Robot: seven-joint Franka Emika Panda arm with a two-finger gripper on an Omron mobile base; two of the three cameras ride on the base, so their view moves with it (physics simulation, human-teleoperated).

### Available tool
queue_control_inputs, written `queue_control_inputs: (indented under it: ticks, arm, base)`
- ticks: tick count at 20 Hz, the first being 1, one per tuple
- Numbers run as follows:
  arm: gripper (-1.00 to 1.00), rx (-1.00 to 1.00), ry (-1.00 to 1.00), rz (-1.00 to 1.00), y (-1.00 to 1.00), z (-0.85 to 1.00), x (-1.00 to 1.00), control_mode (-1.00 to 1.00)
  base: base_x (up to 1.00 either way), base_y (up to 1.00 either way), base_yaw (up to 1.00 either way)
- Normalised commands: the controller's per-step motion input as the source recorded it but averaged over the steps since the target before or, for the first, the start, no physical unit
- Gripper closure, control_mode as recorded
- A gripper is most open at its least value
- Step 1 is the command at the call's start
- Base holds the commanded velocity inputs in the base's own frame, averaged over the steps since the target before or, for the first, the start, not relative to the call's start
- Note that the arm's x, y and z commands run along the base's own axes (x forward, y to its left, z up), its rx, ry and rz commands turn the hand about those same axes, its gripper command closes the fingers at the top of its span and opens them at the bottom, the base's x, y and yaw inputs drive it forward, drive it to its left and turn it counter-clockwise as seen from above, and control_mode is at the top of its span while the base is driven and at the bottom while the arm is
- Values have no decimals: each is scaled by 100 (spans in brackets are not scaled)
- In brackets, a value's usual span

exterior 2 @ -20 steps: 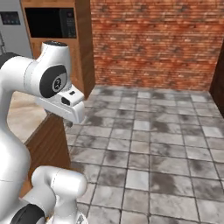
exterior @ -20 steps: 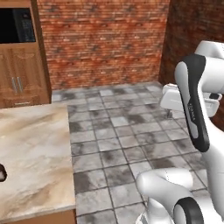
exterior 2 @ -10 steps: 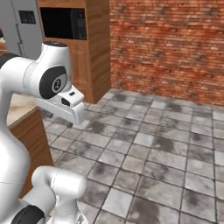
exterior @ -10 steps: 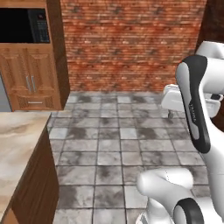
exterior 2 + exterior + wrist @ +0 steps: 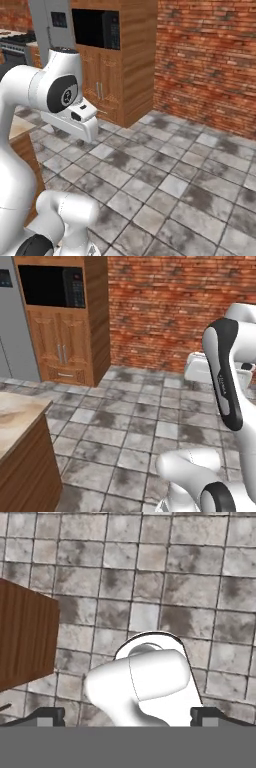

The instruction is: Move the hot dog bun to the plate on the dining table and place the condiment next to that plate. Then navigate to the fridge and take the sausage and place it on the plate as well.

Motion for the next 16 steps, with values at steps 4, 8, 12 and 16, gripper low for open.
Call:
queue_control_inputs:
  ticks: [4,8,12,16]
  arm:
    - [-100,0,0,0,0,0,0,100]
    - [-100,0,0,0,0,0,0,100]
    - [-100,0,0,0,0,0,0,100]
    - [-100,0,0,0,0,0,0,100]
  base:
    - [100,-63,37]
    - [100,-49,33]
    - [100,-37,28]
    - [100,-26,23]
